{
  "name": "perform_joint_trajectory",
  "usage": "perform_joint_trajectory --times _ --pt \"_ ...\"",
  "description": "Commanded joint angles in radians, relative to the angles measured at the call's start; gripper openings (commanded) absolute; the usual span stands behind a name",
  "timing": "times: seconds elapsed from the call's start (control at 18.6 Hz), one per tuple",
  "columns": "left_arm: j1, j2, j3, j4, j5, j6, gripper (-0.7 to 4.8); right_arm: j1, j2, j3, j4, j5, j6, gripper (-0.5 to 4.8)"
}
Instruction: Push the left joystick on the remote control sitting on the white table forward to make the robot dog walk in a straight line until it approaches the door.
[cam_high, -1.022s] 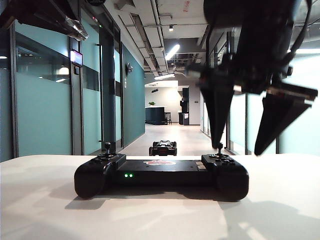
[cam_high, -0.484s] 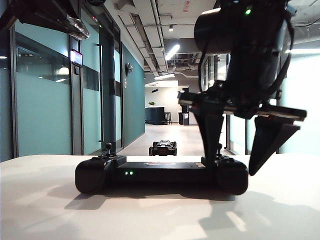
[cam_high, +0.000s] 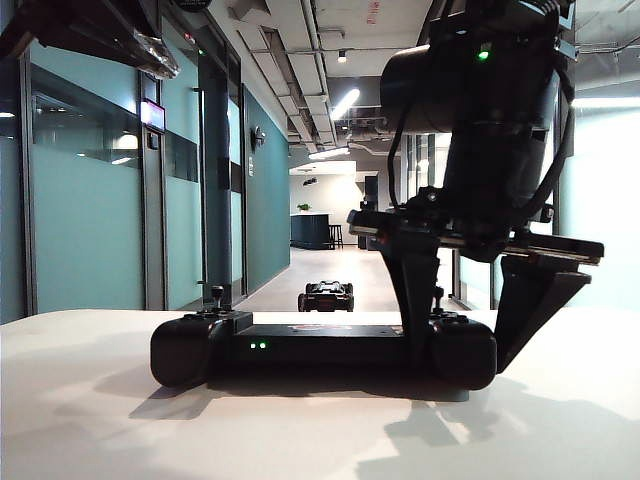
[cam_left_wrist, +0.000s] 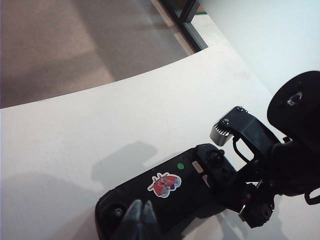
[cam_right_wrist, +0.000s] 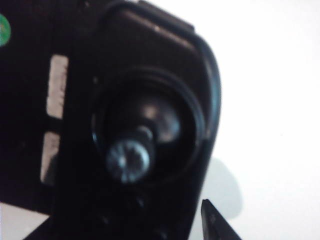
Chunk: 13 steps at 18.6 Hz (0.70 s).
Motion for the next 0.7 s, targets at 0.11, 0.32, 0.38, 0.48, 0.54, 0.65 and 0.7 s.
perform_joint_trajectory --times 0.11,0.32,0.38,0.48,0.54,0.65,0.7 --pt "-0.001 -0.003 0.004 0.013 0.006 0.011 -0.05 0.003 0.014 0.004 0.005 -0.002 0.013 2.20" --pt "-0.001 -0.003 0.004 0.013 0.007 0.023 -0.06 0.003 0.014 0.004 0.002 -0.001 0.050 1.46" --pt "-0.001 -0.003 0.004 0.013 0.007 0.051 -0.06 0.003 0.014 0.004 0.001 0.002 0.092 1.46" --pt "-0.001 0.006 0.002 0.012 0.025 0.106 -0.06 0.003 0.014 0.004 0.002 0.003 0.116 1.47" --pt "-0.001 0.024 -0.003 0.011 0.068 0.125 -0.06 0.003 0.014 0.004 0.001 0.005 0.133 1.47" --pt "-0.001 0.066 -0.021 0.013 0.103 0.158 -0.06 0.003 0.014 0.004 -0.003 0.011 0.147 1.47" --pt "-0.001 0.089 -0.031 0.015 0.103 0.185 -0.06 0.003 0.014 0.004 -0.006 0.019 0.147 1.47"
